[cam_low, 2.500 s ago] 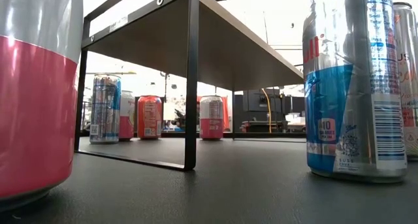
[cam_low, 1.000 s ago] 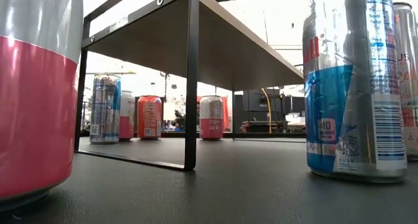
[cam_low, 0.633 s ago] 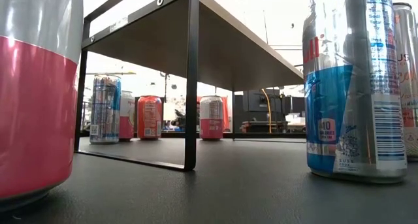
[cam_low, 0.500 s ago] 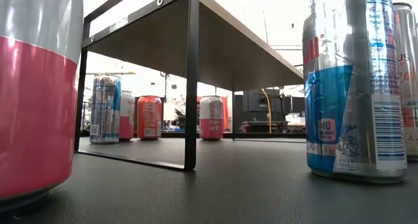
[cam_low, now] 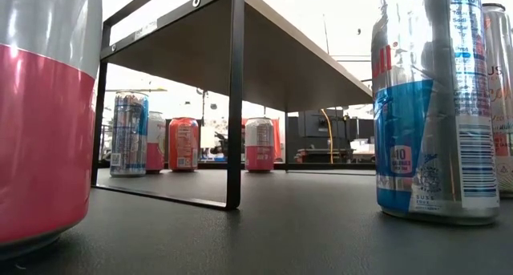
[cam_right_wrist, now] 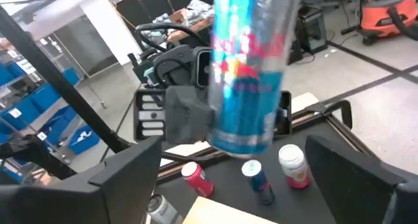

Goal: Place canned beverage on shelf
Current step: Put the top blue soda can on the shelf

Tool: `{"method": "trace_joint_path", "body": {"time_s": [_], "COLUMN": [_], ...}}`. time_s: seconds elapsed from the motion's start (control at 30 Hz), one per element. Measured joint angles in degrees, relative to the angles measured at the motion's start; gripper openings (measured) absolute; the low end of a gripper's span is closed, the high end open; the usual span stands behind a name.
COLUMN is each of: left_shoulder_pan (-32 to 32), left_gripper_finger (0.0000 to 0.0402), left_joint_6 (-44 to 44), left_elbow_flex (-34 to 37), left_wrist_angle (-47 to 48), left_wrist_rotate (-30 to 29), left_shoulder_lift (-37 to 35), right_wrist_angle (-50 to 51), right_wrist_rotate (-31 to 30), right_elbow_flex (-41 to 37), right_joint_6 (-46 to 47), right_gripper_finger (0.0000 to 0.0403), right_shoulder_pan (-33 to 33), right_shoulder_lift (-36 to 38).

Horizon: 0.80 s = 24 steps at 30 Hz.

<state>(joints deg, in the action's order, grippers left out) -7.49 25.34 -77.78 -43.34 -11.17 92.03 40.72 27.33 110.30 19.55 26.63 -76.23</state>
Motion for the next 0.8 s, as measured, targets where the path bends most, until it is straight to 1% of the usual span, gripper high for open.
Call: {"method": "trace_joint_path", "body": {"time_s": [0.03,0.13,0.27,0.33,0.5,0.8], "left_shoulder_pan": [0.0,0.04,0.15,0.48,1.61,2.75], "left_gripper_finger": [0.0227,0.0231,0.0232,0.0232,0.0233,0.0233], "left_joint_6": [0.0,-0.07,1.32,1.33,1.29,1.22], "left_elbow_flex": [0.0,-0.02,-0.02,-0.02,-0.02,-0.07], "left_wrist_angle": [-0.8,-2.11,-1.67,-1.76,-2.66,-2.2], "left_wrist_rotate": [1.2,5.01,7.97,8.14,8.19,7.95], "left_shoulder_lift": [0.0,-0.04,-0.02,-0.02,-0.02,0.3], "right_wrist_angle": [-0.67,-4.27,-10.96,-12.67,-13.45,-19.48], "right_wrist_rotate": [0.27,3.6,7.36,8.83,9.72,19.46], "right_elbow_flex": [0.0,-0.02,0.0,0.0,-0.04,-0.04], "right_joint_6": [-0.15,0.87,4.64,5.46,5.4,7.25], "right_gripper_finger": [0.0357,0.0357,0.0357,0.0357,0.0357,0.0357], "right_shoulder_pan": [0.0,0.04,0.0,0.0,0.01,-0.1], "right_shoulder_lift": [-0.06,-0.63,-2.18,-3.11,-4.47,-7.54]}}
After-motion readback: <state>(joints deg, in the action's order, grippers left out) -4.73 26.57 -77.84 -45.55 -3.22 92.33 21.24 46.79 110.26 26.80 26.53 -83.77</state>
